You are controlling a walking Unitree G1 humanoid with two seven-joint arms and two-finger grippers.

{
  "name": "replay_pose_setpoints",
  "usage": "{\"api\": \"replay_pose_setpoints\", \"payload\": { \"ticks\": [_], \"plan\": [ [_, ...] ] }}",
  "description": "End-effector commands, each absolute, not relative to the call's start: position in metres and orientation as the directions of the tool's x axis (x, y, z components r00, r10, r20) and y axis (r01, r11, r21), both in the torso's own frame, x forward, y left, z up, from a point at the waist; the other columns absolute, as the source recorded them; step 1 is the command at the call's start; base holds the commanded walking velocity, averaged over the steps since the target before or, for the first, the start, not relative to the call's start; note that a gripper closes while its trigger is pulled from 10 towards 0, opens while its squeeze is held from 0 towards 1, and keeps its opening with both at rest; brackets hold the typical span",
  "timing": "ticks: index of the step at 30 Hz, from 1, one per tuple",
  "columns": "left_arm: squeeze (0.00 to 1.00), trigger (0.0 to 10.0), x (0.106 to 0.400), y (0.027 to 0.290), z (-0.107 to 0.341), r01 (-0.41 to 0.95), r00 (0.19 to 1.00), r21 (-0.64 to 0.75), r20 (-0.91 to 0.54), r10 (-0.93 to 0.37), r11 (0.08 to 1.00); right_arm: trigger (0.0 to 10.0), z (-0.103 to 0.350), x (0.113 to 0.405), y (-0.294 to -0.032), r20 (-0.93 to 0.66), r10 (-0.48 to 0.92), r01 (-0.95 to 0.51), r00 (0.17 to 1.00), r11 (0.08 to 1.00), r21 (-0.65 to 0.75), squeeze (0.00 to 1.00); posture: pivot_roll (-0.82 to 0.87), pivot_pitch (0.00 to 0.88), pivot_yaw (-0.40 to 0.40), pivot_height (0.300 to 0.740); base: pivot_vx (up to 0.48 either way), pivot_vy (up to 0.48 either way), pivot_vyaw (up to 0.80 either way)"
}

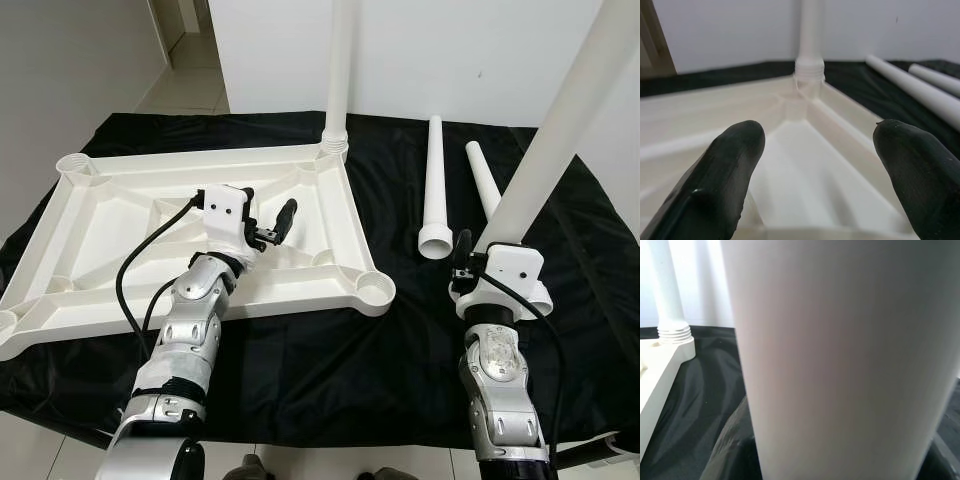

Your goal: Building children table

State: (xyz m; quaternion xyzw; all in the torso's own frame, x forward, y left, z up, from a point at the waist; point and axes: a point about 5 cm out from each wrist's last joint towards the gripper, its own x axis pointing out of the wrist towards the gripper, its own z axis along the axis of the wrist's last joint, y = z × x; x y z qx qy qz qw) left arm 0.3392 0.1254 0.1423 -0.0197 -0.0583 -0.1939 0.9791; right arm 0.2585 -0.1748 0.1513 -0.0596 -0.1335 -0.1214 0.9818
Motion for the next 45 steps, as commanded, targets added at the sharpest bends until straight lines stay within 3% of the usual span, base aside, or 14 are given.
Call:
{"api": "replay_pose_setpoints", "payload": {
  "ticks": [1,6,14,18,25,32,45],
  "plan": [
    [0.00,10.0,0.342,0.150,0.137,0.005,0.997,-0.050,0.072,-0.001,0.999,10.0,0.149,0.258,-0.173,0.275,-0.228,0.258,0.934,0.963,-0.080,0.00,0.02,0.000,0.028,0.740,0.000,0.000,0.00],
    [0.00,10.0,0.342,0.168,0.142,-0.150,0.985,-0.030,0.076,0.152,0.988,10.0,0.148,0.258,-0.176,0.272,-0.259,0.288,0.927,0.955,-0.072,0.00,0.02,0.000,0.025,0.740,0.000,0.000,0.00],
    [0.00,10.0,0.338,0.167,0.141,-0.175,0.981,-0.043,0.081,0.178,0.984,10.0,0.147,0.258,-0.173,0.271,-0.259,0.287,0.927,0.956,-0.067,0.00,0.02,0.000,0.021,0.740,0.000,0.000,0.00],
    [0.00,10.0,0.335,0.150,0.144,-0.043,0.992,-0.059,0.119,0.050,0.997,10.0,0.145,0.258,-0.169,0.267,-0.248,0.273,0.931,0.960,-0.060,0.00,0.02,0.000,0.017,0.740,0.000,0.000,0.00],
    [0.00,10.0,0.333,0.140,0.146,0.060,0.988,-0.052,0.142,-0.052,0.997,10.0,0.144,0.257,-0.164,0.262,-0.234,0.256,0.936,0.965,-0.054,0.00,0.02,0.000,0.013,0.740,0.000,0.000,0.00],
    [0.00,10.0,0.333,0.132,0.156,0.280,0.938,0.002,0.210,-0.275,0.960,10.0,0.144,0.255,-0.162,0.264,-0.230,0.250,0.937,0.967,-0.043,0.00,0.03,0.000,0.013,0.740,0.000,0.000,0.00],
    [0.00,10.0,0.337,0.127,0.152,0.350,0.924,-0.017,0.169,-0.343,0.936,10.0,0.144,0.255,-0.163,0.263,-0.243,0.261,0.934,0.965,-0.037,0.00,-0.01,0.000,0.049,0.740,0.000,0.000,0.00]
  ]
}}
